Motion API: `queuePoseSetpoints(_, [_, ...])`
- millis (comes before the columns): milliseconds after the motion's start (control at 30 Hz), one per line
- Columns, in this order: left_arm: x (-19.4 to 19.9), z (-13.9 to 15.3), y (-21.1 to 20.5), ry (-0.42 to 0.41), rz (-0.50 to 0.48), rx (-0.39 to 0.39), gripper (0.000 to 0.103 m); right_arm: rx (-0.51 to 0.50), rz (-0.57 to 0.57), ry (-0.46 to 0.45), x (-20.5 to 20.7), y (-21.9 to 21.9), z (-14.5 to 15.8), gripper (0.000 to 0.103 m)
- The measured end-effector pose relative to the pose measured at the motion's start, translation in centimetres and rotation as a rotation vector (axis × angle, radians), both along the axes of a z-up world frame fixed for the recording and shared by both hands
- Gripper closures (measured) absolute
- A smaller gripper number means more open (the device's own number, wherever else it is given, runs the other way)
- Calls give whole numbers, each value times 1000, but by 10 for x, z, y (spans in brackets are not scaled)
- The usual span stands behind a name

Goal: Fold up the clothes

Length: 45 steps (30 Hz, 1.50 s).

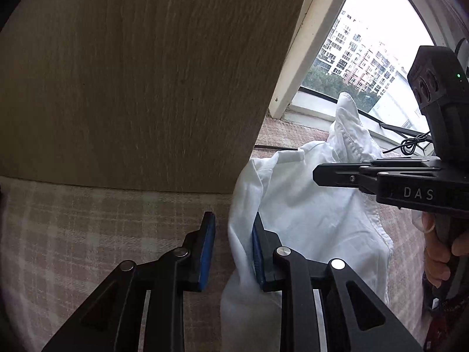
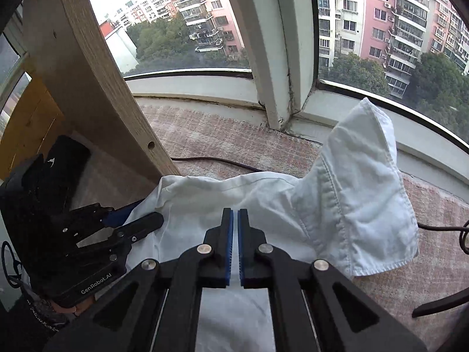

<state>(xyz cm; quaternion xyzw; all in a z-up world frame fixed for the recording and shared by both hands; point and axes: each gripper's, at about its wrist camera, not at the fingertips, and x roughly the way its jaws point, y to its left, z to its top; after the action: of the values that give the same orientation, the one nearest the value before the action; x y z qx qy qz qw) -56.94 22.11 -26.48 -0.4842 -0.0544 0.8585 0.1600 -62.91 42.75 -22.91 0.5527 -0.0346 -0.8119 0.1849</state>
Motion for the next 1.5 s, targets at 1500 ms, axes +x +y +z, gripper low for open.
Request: queuePoseSetpoints(1500, [288, 129, -137, -42, -44, -117, 70, -203, 85, -61, 238, 31, 77, 64])
